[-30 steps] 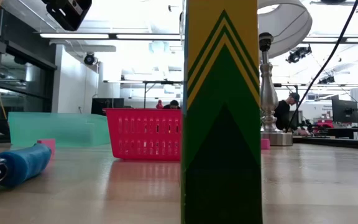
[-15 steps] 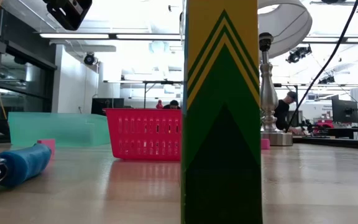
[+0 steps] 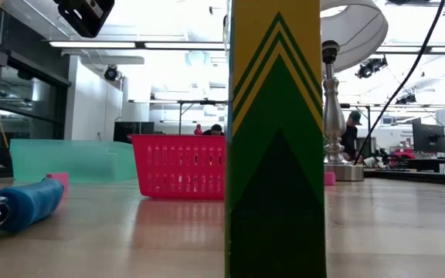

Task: Pick & Place School Supplies
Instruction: Put the yellow crayon box into the green bin

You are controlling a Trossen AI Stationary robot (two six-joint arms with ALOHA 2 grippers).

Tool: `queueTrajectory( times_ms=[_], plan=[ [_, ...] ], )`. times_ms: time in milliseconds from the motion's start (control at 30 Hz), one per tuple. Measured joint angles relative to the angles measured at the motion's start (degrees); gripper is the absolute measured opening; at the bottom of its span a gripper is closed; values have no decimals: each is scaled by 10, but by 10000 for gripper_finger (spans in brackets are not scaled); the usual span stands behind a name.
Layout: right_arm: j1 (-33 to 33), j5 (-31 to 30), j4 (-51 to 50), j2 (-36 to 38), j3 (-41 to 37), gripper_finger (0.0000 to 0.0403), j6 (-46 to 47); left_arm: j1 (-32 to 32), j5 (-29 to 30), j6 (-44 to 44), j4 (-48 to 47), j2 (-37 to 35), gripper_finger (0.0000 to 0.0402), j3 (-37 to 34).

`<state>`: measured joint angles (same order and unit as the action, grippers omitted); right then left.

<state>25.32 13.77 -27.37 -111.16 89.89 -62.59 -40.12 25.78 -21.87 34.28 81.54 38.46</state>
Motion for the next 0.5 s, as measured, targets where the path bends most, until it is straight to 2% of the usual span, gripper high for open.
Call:
queueTrajectory(
  times_ms=[500],
  plan=[
    [-3,-30,16,-25,0,107,-26,0,0,0,1,0,169,0]
  ],
)
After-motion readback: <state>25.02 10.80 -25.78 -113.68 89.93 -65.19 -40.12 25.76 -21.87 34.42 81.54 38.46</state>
